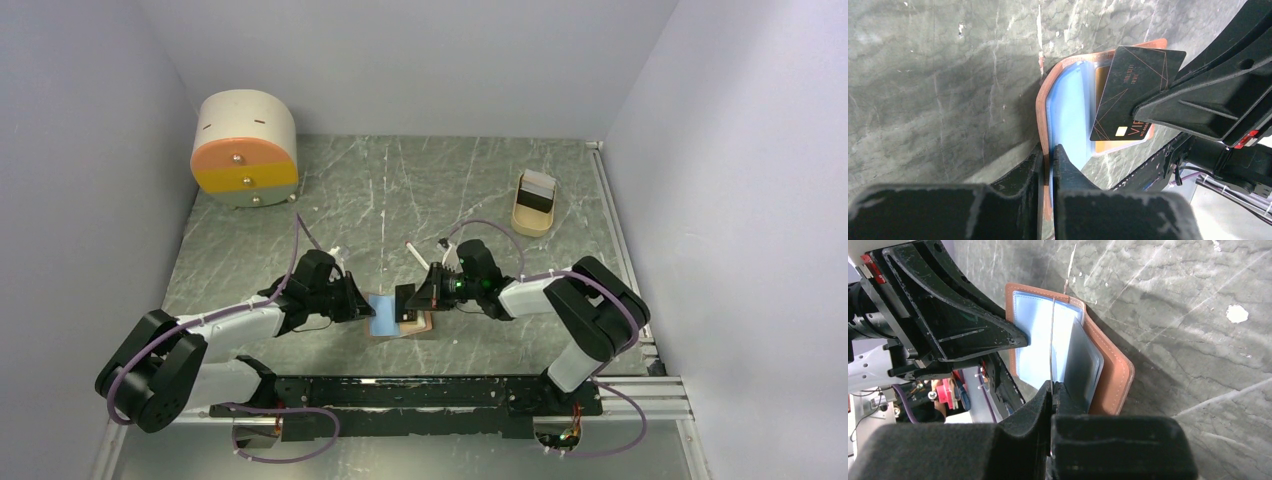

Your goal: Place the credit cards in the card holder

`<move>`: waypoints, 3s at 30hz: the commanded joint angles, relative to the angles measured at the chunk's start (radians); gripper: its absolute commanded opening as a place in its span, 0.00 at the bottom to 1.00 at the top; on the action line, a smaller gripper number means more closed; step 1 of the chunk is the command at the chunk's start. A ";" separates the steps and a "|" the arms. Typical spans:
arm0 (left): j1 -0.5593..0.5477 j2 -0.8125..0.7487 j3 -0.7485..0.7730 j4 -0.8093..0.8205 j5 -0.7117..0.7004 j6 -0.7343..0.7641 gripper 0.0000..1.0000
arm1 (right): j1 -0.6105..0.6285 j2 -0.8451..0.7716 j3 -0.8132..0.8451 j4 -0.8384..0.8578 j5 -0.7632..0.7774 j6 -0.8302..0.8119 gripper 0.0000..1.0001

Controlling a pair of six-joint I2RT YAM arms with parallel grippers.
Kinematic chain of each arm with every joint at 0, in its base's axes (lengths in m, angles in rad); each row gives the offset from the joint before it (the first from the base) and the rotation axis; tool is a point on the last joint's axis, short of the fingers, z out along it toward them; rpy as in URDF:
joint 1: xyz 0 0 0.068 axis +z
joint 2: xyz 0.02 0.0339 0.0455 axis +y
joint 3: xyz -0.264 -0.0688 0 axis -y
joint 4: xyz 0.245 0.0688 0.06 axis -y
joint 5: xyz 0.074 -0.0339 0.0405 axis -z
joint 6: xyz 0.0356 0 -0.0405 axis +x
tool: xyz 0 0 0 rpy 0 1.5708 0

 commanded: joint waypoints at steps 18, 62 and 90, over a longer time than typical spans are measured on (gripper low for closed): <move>0.009 0.008 -0.011 0.047 0.003 0.022 0.12 | 0.025 0.069 -0.032 0.130 -0.008 0.076 0.01; 0.009 -0.012 -0.032 0.105 0.044 0.030 0.11 | 0.054 0.104 -0.047 0.021 0.035 0.082 0.04; 0.010 0.018 -0.065 0.227 0.127 -0.009 0.13 | 0.061 -0.025 0.104 -0.388 0.232 -0.127 0.39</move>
